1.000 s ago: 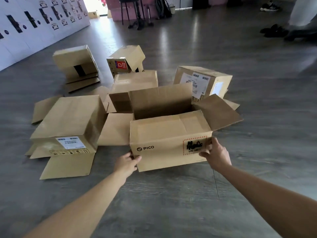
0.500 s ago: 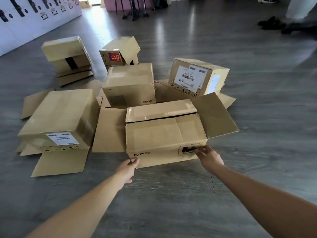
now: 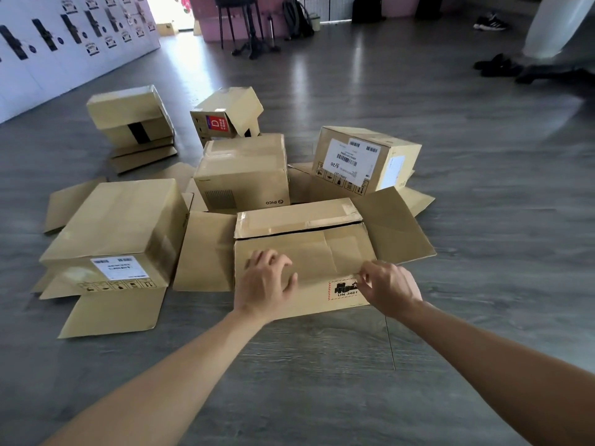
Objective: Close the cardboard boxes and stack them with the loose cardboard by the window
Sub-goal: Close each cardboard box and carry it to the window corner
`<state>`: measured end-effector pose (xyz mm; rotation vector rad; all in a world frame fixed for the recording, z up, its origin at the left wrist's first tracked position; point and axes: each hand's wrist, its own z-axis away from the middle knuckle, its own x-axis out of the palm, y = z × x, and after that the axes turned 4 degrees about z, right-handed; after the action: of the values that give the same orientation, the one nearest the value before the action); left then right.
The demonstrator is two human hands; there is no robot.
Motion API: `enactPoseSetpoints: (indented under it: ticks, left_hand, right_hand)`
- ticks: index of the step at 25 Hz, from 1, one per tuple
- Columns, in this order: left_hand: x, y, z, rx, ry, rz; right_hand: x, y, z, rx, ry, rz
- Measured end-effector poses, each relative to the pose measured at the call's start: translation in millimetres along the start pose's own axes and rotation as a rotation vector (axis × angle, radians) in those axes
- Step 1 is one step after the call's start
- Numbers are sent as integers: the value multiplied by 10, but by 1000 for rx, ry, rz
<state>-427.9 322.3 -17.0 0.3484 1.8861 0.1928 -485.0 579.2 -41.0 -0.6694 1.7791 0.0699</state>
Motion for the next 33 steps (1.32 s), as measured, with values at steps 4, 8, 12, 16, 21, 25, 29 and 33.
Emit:
enactPoseSetpoints:
  ticks: [4,8,12,16,21,25,29,33]
  left_hand:
    - [-3,-314,-49,-385,-41,-62]
    - [-8,-509,6,-578,-248,18]
    - [-73,-400,-24,-627,-243,260]
    - [-378,-228,-214,-783,134,729]
    - [-771,-188,-368,-669,66,471]
    - [-784,-134,-410,-665,-543,393]
    - [-421,-57,-174,-405,-747,27]
    - [-98,-3,140,-230,-740,-207]
  right_hand:
    - [-71,15,-231,1,83,65]
    - [59,83,-298,297,-241,87]
    - [22,69,-348,397,-286,-121]
    - [-287,78,-495,545,-164,-474]
    - [-715,60,-502,408,-48,-538]
    - [-932,-52,-442,183,-448,-391]
    - [-602,-155,-267,18,-642,47]
    - [-155,-174,57,-60,-657,286]
